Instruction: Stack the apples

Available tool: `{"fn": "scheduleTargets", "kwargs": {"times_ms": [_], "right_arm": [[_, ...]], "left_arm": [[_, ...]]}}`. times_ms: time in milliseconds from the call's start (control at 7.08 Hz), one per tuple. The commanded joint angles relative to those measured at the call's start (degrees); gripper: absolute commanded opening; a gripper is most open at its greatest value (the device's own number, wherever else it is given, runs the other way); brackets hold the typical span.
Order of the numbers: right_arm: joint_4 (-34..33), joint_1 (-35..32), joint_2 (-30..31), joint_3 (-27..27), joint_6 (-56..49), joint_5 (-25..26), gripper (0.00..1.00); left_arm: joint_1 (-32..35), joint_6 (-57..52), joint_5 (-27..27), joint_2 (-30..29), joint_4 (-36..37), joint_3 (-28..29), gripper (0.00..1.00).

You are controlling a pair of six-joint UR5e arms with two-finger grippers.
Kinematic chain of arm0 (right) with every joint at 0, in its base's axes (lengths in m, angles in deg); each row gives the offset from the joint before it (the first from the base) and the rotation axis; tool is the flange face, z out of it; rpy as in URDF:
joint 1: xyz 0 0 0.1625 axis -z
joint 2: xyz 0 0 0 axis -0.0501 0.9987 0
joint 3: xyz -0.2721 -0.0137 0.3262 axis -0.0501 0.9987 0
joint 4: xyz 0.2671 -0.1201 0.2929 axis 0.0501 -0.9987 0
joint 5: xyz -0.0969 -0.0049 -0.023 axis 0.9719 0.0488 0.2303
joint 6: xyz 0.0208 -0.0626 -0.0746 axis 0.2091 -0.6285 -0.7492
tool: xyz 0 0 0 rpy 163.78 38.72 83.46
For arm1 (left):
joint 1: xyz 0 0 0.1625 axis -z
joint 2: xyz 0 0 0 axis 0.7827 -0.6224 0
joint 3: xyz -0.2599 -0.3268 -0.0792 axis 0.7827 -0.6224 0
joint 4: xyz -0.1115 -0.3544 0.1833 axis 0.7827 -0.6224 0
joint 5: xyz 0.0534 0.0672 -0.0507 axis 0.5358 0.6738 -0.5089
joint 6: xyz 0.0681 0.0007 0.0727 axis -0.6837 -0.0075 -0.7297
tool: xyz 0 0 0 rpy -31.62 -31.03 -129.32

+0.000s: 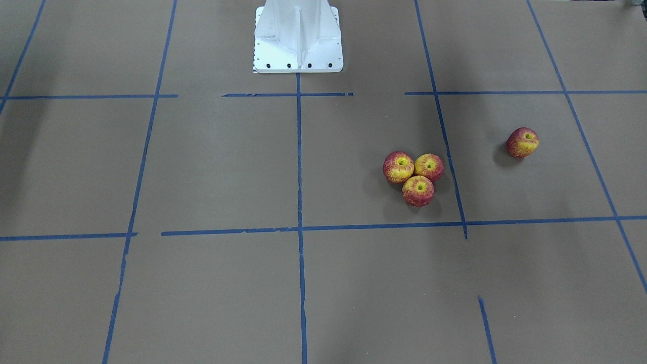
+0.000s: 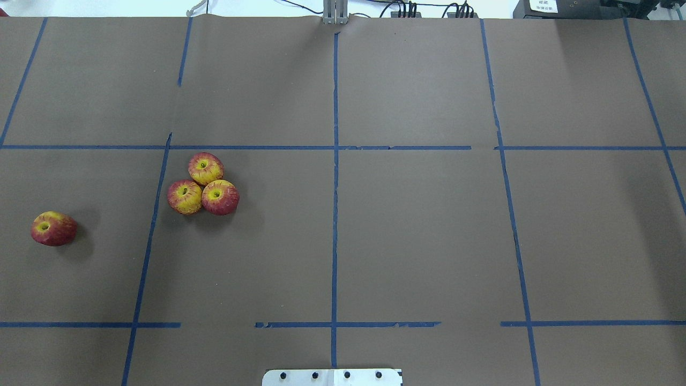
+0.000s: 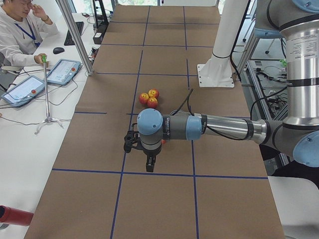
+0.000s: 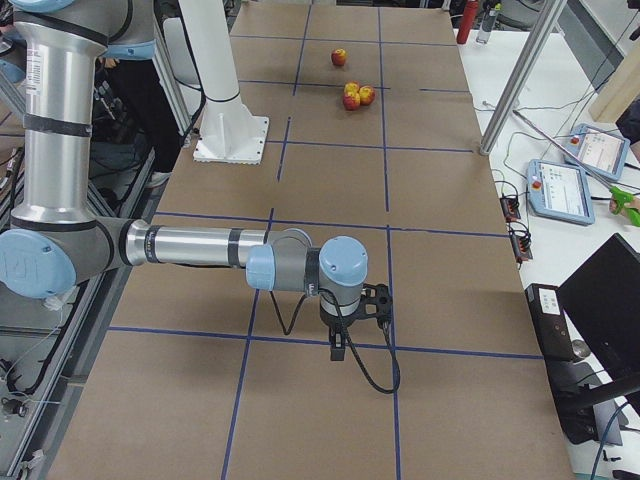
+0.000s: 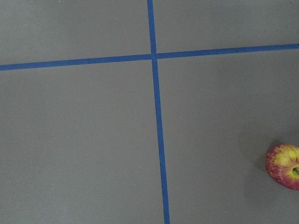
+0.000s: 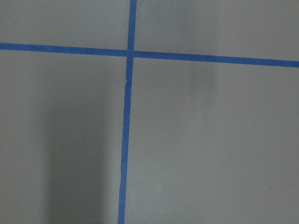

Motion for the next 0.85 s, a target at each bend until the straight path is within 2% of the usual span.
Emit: {"fn": "scheduleTargets", "kwargs": {"times_ms": [0, 424, 565, 706], "right_arm": [[0.0, 0.0, 0.0, 0.0, 0.0, 0.0, 1.00], [0.0, 0.0, 0.0, 0.0, 0.0, 0.0, 1.00], [0.0, 0.0, 0.0, 0.0, 0.0, 0.0, 1.00], [0.0, 0.0, 0.0, 0.0, 0.0, 0.0, 1.00]], "left_arm": [[-0.1, 0.1, -1.1, -1.3, 0.1, -0.2, 1.00], [-0.7, 0.4, -2.9, -1.7, -4.1, 1.5, 1.00], [-0.5, 0.0, -3.3, -0.6, -8.3, 4.2, 1.00], [-4.4, 1.7, -7.3, -0.7, -16.9, 4.5, 1.00]]}}
